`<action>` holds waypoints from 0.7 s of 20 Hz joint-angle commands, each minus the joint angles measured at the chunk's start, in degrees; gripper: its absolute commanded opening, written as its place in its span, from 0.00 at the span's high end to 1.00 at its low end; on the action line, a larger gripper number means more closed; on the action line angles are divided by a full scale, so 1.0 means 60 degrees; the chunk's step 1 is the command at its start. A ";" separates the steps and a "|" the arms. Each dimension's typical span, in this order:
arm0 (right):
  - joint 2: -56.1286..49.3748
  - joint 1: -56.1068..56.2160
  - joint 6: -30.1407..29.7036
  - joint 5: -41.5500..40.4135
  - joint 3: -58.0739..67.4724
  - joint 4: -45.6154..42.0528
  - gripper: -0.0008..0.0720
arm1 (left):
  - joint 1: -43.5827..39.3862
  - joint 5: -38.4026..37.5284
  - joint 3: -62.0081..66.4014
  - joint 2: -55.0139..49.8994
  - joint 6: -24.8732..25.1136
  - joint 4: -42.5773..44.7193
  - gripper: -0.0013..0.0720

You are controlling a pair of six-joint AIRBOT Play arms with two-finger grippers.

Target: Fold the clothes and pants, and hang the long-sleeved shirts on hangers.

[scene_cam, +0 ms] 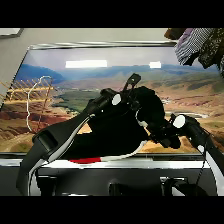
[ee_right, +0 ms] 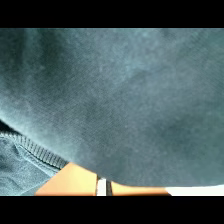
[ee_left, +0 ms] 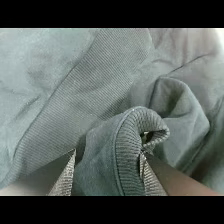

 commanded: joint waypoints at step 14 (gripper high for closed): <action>0.0004 0.0000 -0.0117 -0.0022 0.0000 -0.0160 0.93 | 0.0233 -0.0211 0.0219 -0.0087 -0.0576 0.0004 0.36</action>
